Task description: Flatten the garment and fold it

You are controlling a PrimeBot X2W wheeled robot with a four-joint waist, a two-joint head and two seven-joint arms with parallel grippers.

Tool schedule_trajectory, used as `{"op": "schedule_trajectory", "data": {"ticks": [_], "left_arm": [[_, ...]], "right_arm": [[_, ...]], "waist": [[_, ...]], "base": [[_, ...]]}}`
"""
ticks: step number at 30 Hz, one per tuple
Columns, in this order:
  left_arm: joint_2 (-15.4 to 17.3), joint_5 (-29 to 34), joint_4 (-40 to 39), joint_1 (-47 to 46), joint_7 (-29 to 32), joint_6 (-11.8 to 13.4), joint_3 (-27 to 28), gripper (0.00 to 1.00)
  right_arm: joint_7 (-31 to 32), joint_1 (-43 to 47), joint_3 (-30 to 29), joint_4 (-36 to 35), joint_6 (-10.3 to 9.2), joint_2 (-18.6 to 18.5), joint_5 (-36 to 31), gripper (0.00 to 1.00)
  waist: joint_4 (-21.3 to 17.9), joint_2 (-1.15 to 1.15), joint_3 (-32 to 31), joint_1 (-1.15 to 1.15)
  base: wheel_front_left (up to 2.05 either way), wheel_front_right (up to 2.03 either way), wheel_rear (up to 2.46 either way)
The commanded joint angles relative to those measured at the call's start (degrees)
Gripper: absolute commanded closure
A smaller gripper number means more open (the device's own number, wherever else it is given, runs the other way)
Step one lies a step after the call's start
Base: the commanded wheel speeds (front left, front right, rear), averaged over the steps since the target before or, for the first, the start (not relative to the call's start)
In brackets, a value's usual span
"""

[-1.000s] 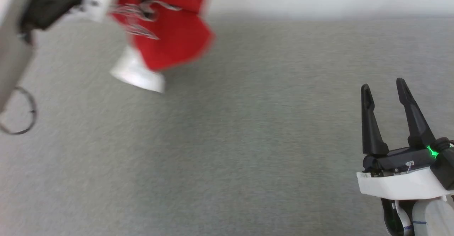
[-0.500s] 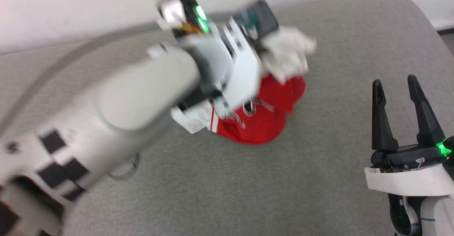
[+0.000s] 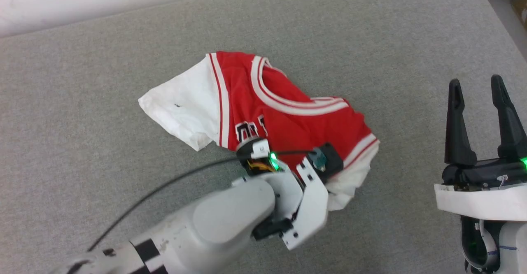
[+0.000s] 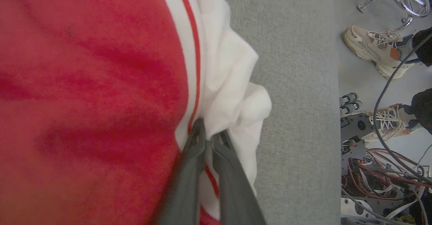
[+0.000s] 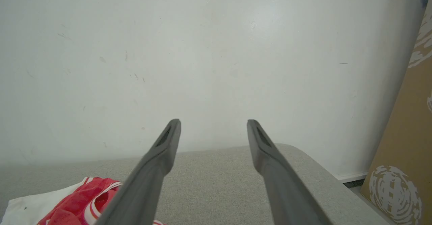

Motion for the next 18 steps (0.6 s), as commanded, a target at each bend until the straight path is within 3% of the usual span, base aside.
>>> {"op": "schedule_trajectory", "data": {"ticks": [1,2,3,4,8,9,12,18], "left_arm": [[-0.33,0.21,0.21,2.74,0.56,-0.22,-0.38,1.0],[-0.51,0.03,0.45,3.49,0.14,-0.22,-0.38,1.0],[-0.69,0.04,0.87,3.83,-0.89,-0.22,-0.38,0.91],[-0.91,0.18,1.5,3.62,-3.03,-0.22,-0.38,0.0],[-2.84,-0.26,4.6,2.15,-14.22,-0.19,1.15,0.0],[-2.84,-0.26,4.6,2.15,-14.22,-0.19,1.15,0.0],[-4.23,0.32,5.42,1.77,-23.08,1.07,4.31,0.0],[-3.3,1.76,3.52,2.95,-36.12,8.53,11.45,0.0]], "right_arm": [[-0.26,-0.71,-0.16,0.19,-0.04,0.14,0.16,0.0],[-0.26,-0.61,-0.17,0.27,-0.04,0.14,0.14,0.0],[-0.26,-0.46,-0.2,0.33,-0.04,0.14,0.09,0.0],[-0.26,-0.21,-0.1,0.38,-0.04,0.14,-0.09,0.0],[-0.26,1.37,0.22,0.8,-0.04,0.14,-1.08,0.0],[-0.26,1.37,0.22,0.8,-0.04,0.14,-1.08,0.0],[-0.26,2.77,0.22,1.19,-0.04,0.14,-1.79,0.0],[-0.26,5.36,-0.27,1.45,-0.04,0.14,-2.47,0.0]], "waist": [[0.28,0.0,-0.59,-0.01],[0.52,0.0,-0.99,-0.01],[0.86,0.0,-1.56,-0.01],[1.21,0.0,-2.14,-0.01],[2.86,0.0,-5.53,-0.01],[2.86,0.0,-5.53,-0.01],[4.16,0.0,-8.36,-0.01],[6.95,0.0,-12.59,-0.01]], "base": [[0.0,0.0,0.0],[0.0,0.0,0.0],[0.0,0.0,0.0],[0.0,0.0,0.0],[0.0,0.0,0.0],[0.0,0.0,0.0],[0.0,0.0,0.0],[0.0,0.0,0.0]]}}
